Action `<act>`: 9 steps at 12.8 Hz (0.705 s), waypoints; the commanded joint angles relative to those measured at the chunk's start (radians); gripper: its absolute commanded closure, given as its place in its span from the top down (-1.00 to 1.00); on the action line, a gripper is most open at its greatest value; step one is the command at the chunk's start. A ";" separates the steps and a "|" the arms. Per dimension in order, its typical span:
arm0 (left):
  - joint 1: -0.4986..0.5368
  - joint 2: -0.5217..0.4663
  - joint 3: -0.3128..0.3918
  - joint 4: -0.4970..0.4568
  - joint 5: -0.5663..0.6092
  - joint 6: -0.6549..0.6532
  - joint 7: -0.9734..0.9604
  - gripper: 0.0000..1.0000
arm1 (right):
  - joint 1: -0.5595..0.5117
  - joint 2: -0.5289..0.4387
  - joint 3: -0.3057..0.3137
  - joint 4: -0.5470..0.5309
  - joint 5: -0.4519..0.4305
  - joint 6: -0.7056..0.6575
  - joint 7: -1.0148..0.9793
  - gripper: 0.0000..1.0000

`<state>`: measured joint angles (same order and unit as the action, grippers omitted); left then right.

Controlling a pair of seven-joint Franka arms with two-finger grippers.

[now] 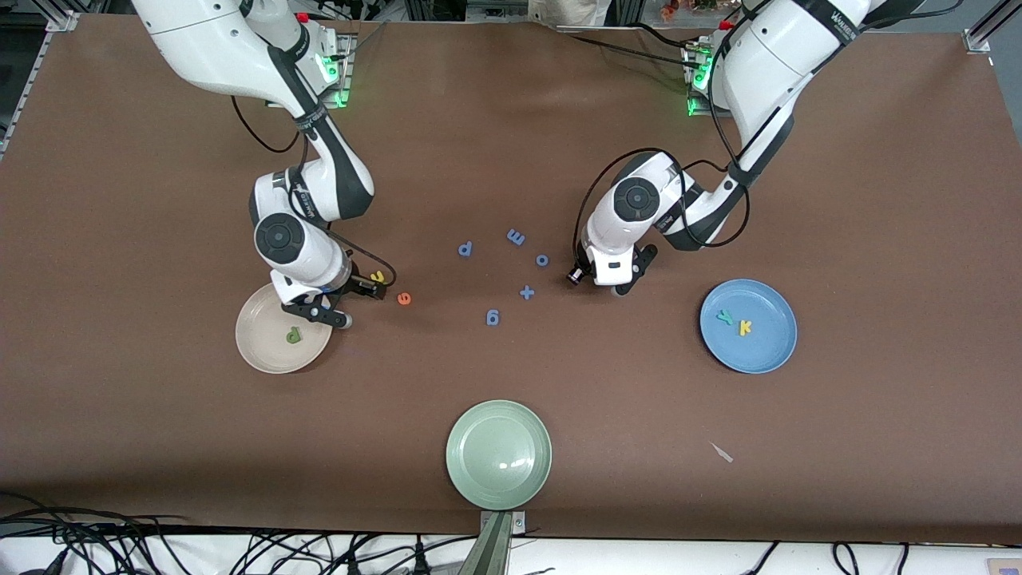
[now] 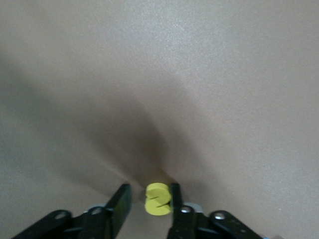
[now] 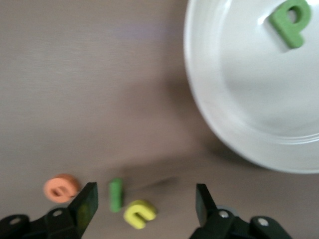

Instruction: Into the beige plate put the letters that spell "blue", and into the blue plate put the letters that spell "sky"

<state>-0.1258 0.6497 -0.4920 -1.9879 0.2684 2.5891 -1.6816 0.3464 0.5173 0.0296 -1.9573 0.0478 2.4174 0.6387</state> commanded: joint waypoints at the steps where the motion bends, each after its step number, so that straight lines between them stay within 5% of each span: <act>1: -0.021 0.011 0.012 0.006 0.038 -0.001 -0.024 -0.90 | 0.020 0.021 0.027 0.072 0.004 -0.001 0.102 0.79; 5: -0.012 -0.019 0.009 0.030 0.040 -0.071 -0.018 -1.00 | 0.068 0.087 0.029 0.135 0.006 0.020 0.193 0.79; 9: -0.011 -0.030 -0.020 0.246 0.034 -0.511 0.126 -1.00 | 0.097 0.122 0.029 0.124 0.006 0.062 0.222 0.79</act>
<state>-0.1338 0.6360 -0.5030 -1.8293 0.2734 2.2374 -1.6268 0.4360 0.6212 0.0593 -1.8482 0.0478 2.4713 0.8451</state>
